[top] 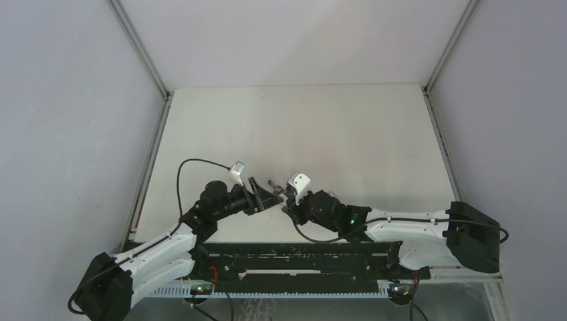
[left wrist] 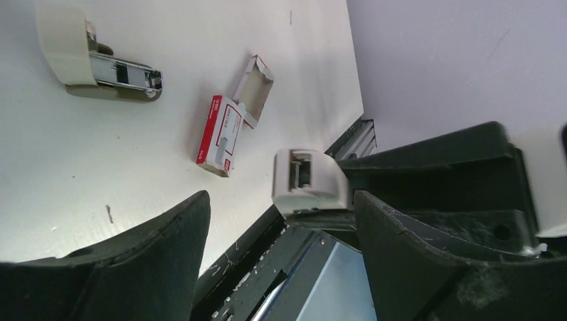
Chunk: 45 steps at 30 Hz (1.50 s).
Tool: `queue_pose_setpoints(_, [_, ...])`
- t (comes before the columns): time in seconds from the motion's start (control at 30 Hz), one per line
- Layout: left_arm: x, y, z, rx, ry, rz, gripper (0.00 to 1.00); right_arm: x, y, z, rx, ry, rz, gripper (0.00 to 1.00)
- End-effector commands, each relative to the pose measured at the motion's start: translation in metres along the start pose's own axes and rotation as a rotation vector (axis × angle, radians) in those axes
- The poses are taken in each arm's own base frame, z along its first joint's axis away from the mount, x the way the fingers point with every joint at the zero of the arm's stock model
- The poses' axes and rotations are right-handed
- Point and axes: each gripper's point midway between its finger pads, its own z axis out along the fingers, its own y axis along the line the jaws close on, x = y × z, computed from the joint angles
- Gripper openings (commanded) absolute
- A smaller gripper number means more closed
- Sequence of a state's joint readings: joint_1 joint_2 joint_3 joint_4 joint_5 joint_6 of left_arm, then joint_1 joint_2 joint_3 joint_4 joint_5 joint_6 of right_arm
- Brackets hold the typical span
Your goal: Load the staples into the stapler
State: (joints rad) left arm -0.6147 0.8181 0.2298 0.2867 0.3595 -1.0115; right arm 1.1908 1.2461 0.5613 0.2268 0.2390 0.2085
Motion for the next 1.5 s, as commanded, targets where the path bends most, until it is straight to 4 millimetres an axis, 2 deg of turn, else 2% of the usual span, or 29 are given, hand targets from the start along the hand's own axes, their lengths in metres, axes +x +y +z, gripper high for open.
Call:
queue_pose_setpoints(0.0, [0.002,-0.026,0.003,0.109,0.054,0.003,0.81,-0.038,0.02,-0.006,-0.08,-0.144,-0.042,0.17])
queue_pose_setpoints(0.33, [0.006,-0.041,0.005,0.17,0.072,-0.021,0.7,-0.042,0.029,-0.01,-0.108,-0.165,-0.087,0.16])
queue_pose_setpoints(0.6, [0.008,-0.048,0.002,0.2,0.074,-0.044,0.42,-0.038,0.024,-0.009,-0.079,-0.153,-0.085,0.17])
queue_pose_setpoints(0.67, [0.008,-0.048,0.001,0.202,0.073,-0.042,0.36,-0.038,0.024,-0.012,-0.083,-0.157,-0.074,0.24])
queue_pose_setpoints(0.77, [0.008,-0.05,0.0,0.212,0.068,-0.037,0.26,-0.041,0.028,-0.019,-0.121,-0.167,-0.048,0.48])
queue_pose_setpoints(0.9, [0.009,-0.051,-0.002,0.227,0.069,-0.014,0.16,-0.048,0.036,-0.035,-0.223,-0.162,0.021,0.66])
queue_pose_setpoints(1.07, [0.013,-0.062,-0.006,0.283,0.103,0.085,0.14,-0.054,0.043,-0.061,-0.411,-0.121,0.149,0.69])
queue_pose_setpoints(1.2, [0.02,-0.08,-0.014,0.365,0.145,0.186,0.14,-0.057,0.051,-0.076,-0.555,-0.081,0.235,0.7])
queue_pose_setpoints(1.47, [0.033,-0.114,-0.024,0.483,0.173,0.314,0.13,-0.047,0.071,-0.079,-0.699,0.0,0.293,0.7])
